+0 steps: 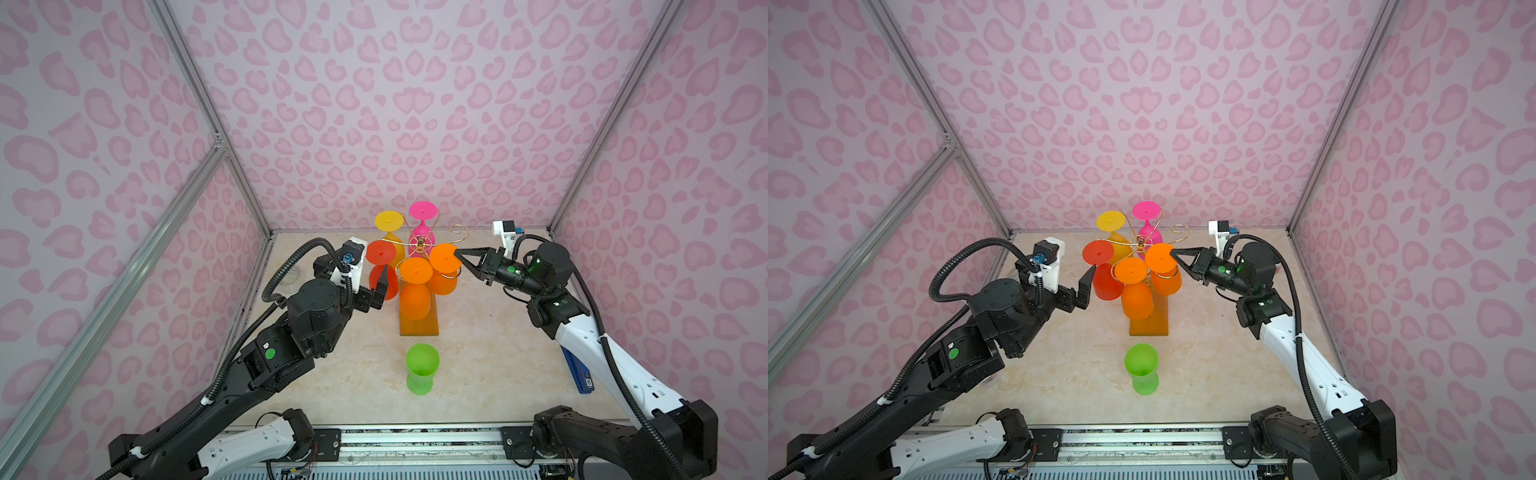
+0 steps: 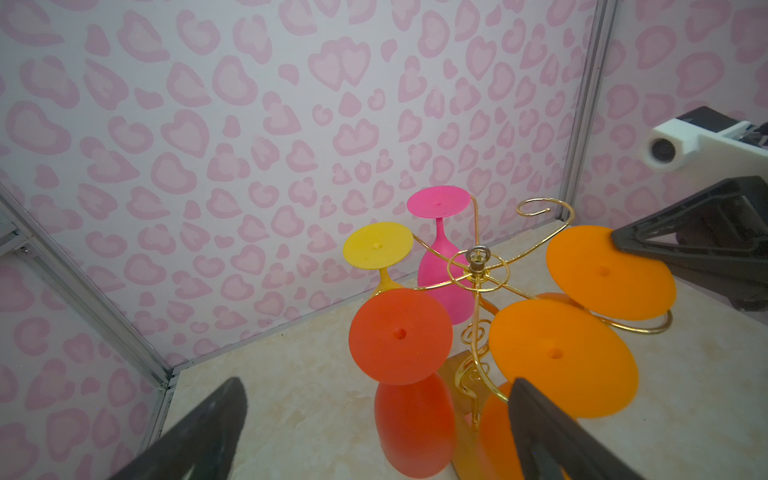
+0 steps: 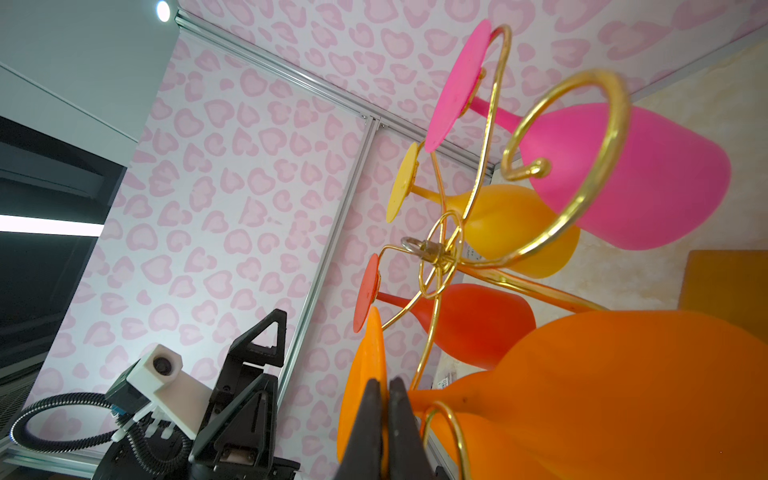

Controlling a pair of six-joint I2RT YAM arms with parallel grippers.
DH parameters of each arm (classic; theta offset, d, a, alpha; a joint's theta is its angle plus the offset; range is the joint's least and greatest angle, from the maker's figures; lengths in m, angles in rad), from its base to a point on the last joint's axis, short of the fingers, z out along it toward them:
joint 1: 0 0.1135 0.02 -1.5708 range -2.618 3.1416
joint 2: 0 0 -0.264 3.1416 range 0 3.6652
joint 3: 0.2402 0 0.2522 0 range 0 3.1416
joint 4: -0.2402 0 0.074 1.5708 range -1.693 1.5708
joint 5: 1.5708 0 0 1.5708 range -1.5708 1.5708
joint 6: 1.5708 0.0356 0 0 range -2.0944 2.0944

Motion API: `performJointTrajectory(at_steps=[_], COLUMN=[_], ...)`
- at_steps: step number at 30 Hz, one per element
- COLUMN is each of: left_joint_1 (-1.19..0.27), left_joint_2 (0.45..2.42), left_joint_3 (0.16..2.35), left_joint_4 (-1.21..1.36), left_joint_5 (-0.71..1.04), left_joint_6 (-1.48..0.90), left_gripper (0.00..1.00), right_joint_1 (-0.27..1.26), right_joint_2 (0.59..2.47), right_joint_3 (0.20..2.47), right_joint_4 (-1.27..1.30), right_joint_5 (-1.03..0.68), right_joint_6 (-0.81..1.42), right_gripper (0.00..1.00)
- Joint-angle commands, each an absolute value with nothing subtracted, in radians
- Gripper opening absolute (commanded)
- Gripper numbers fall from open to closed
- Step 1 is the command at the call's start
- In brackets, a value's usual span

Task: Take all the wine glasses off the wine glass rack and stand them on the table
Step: 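Close the right gripper on the orange glass's foot on the rack, then lift the orange glass up off the rack hook with the right gripper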

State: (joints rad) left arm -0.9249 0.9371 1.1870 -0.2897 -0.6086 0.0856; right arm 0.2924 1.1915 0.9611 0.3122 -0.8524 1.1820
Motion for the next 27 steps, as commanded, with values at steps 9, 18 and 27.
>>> performJointTrajectory(at_steps=[9, 18, 27], left_joint_1=[-0.922, -0.922, -0.922], left_joint_2=[0.921, 0.914, 0.931], left_joint_3=[1.169, 1.171, 1.178], left_joint_4=[-0.267, -0.275, -0.275], left_joint_5=[-0.601, -0.597, -0.585], left_joint_6=[0.066, 0.064, 0.064], left_gripper=[1.0, 1.0, 1.0], right_joint_1=[0.288, 0.241, 0.148], right_joint_2=[1.215, 1.19, 1.108], right_joint_3=[0.98, 0.955, 0.891], right_joint_4=[0.419, 0.429, 0.415], right_joint_5=[-0.832, -0.834, -0.847], right_joint_6=[1.199, 1.218, 1.232], right_gripper=[0.0, 0.0, 0.0])
